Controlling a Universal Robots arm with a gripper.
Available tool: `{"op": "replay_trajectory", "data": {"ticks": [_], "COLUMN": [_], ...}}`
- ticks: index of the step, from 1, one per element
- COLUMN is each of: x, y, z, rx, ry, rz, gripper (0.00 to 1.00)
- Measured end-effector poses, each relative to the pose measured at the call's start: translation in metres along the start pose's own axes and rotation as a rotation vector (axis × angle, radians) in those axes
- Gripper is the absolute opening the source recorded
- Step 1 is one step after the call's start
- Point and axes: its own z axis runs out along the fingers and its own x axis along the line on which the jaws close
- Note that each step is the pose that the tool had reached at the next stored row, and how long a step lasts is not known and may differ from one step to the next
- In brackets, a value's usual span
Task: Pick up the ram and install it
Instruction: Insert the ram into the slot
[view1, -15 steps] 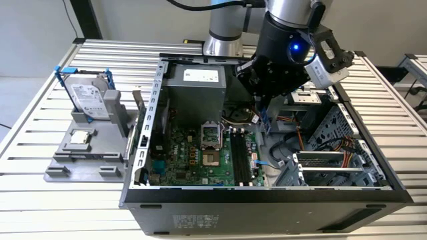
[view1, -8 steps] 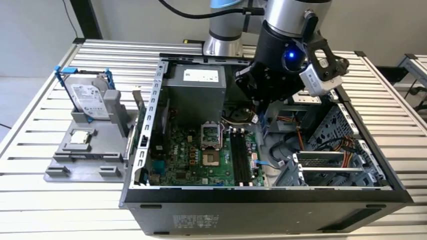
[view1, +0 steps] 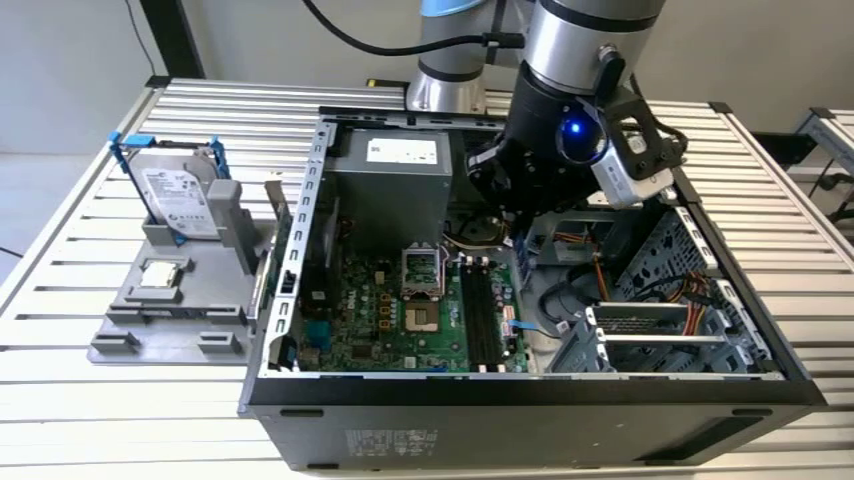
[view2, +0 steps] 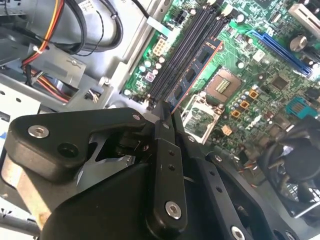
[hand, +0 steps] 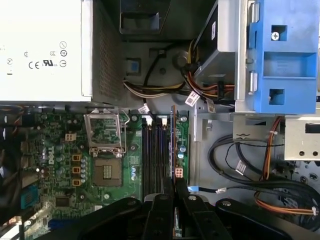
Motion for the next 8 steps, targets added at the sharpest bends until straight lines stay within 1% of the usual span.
{"op": "replay_trajectory", "data": {"ticks": [8], "x": [0.0001], "y": [-0.0004], "z": [0.0145], "rx": [0.0], "ry": [0.0], "rz": [0.001], "gripper": [0.0]}}
